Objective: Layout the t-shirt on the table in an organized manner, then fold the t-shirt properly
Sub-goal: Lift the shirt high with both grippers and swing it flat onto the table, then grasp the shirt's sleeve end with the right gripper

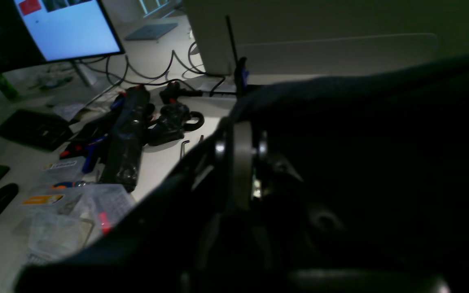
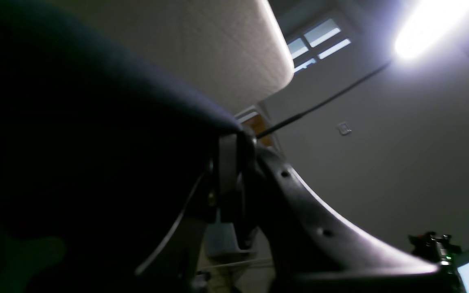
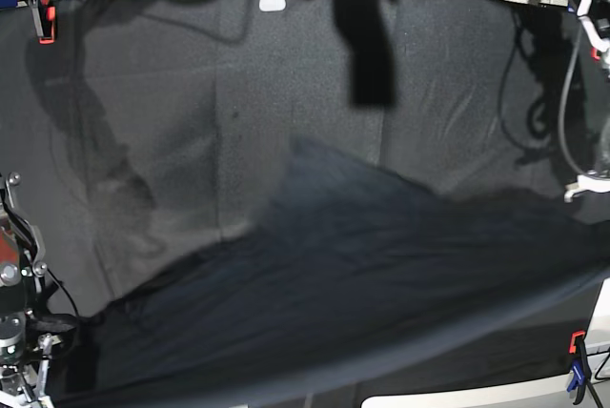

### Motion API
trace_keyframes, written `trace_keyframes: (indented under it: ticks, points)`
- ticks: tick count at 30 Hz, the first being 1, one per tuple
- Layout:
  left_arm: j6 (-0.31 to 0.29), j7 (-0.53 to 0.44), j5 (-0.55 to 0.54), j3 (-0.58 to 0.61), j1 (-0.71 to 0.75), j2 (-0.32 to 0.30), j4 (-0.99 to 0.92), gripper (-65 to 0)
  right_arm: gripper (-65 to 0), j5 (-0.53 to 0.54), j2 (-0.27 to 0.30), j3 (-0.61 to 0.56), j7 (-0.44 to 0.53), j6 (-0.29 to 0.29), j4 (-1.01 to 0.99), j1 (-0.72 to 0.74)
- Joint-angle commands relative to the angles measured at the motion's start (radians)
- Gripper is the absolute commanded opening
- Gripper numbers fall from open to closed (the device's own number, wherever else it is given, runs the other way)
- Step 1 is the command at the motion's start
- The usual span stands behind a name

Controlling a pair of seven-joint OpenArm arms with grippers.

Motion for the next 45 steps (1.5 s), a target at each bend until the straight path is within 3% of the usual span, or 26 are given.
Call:
trace_keyframes:
  ticks: [1, 10, 14, 19, 25, 31, 42, 43, 45]
  points:
    - [0.015, -0.019, 0.014, -0.012, -0.008, -0.014, 0.017, -65.0, -65.0, -0.031, 0.020, 0.019, -0.017, -0.020, 0.010, 0.032]
    - [0.014, -0.005, 0.016, -0.012, 0.017, -0.014, 0.019, -65.0, -65.0, -0.025, 0.037, 0.019, -0.068, -0.015, 0.064, -0.081]
    - [0.015, -0.003, 0.034, -0.024, 0.058, -0.014, 0.046, -65.0, -65.0, -0.094, 0.063, 0.020, -0.080, -0.015, 0.143, -0.186]
    - [0.016, 0.003, 0.017, -0.125, 0.151, -0.014, 0.114, -65.0, -65.0, -0.166, 0.105, 0.037, -0.111, -0.016, 0.201, -0.261]
    - [0.018, -0.013, -0.042, -0.253, 0.259, -0.011, 0.114, -65.0, -65.0, -0.163, 0.116, 0.169, -0.117, -0.018, 0.269, -0.369]
    - [0.018, -0.014, -0.065, -0.272, 0.266, -0.011, 0.114, -65.0, -65.0, -0.066, 0.117, 0.306, -0.089, -0.016, 0.339, -0.502]
    - [0.018, -0.037, -0.102, -0.272, 0.266, -0.011, 0.114, -65.0, -65.0, -0.043, 0.086, 0.319, -0.076, -0.020, 0.345, -0.520]
    - [0.018, -0.037, -0.102, -0.272, 0.266, -0.011, 0.114, -61.4, -65.0, -0.043, 0.072, 0.319, -0.071, -0.020, 0.342, -0.520]
    - [0.018, -0.045, -0.102, -0.272, 0.266, -0.011, 0.114, -46.9, -65.0, 0.001, 0.045, 0.319, -0.056, -0.020, 0.336, -0.520]
